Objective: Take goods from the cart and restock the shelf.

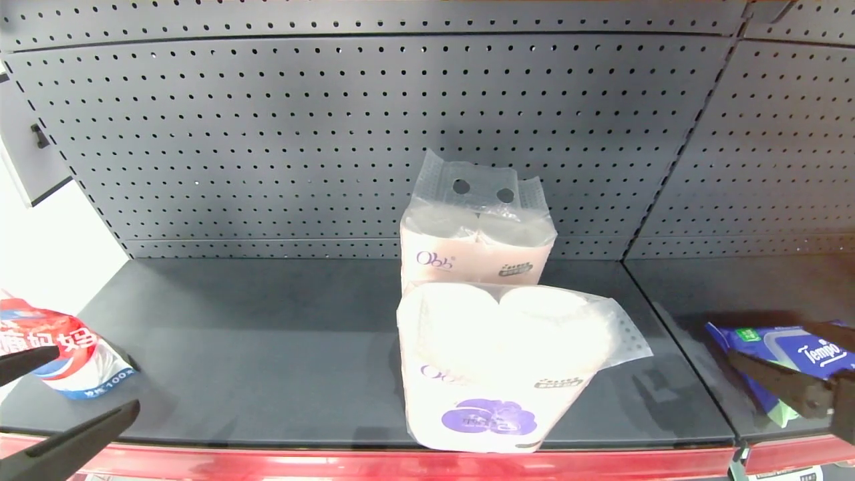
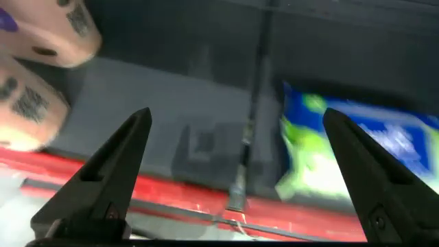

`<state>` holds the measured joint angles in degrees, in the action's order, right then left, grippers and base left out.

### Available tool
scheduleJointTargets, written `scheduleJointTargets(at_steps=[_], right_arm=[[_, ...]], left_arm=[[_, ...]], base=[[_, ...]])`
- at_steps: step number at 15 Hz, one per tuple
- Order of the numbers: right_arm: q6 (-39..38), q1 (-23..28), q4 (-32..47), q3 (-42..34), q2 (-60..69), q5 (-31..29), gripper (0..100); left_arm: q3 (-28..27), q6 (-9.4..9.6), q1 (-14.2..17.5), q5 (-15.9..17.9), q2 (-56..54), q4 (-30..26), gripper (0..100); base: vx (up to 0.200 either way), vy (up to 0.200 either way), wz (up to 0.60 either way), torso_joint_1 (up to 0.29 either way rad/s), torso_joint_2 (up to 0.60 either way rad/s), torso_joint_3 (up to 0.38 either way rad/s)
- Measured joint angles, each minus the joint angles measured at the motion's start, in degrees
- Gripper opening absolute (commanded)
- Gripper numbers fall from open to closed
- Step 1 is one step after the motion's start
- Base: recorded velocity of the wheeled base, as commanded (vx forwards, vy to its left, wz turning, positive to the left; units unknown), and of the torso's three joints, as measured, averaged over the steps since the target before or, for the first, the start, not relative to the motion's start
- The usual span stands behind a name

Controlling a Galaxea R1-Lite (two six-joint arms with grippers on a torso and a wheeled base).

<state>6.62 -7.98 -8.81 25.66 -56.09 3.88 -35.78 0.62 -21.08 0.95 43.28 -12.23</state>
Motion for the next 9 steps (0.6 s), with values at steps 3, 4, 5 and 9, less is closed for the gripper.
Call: scheduleJointTargets(at_steps=[3,4,5,9], right_arm=[[-4.38,-9.65,-2.71,4.44,-13.01,-0.05,100],[-5.40,-12.15,-2.95,5.23,-15.79,-0.24,100],[-5.72,-14.06,-3.04,5.71,-18.01,-1.04,100],[-5.84,-18.31,-3.00,5.89,-22.36,-2.86,100]], left_arm=[[0.06,2.61,-0.02,0.24,-0.56,0.09,100],[0.15,2.77,-0.04,0.27,-0.63,0.11,100],[0.23,2.79,-0.04,0.24,-0.67,0.11,100],[0.59,2.82,-0.02,0.13,-0.87,0.09,100]], base=[[0.000,0.000,0.00,0.000,0.00,0.000],[0.000,0.000,0.00,0.000,0.00,0.000],[0.000,0.000,0.00,0.000,0.00,0.000],[0.000,0.000,0.00,0.000,0.00,0.000]])
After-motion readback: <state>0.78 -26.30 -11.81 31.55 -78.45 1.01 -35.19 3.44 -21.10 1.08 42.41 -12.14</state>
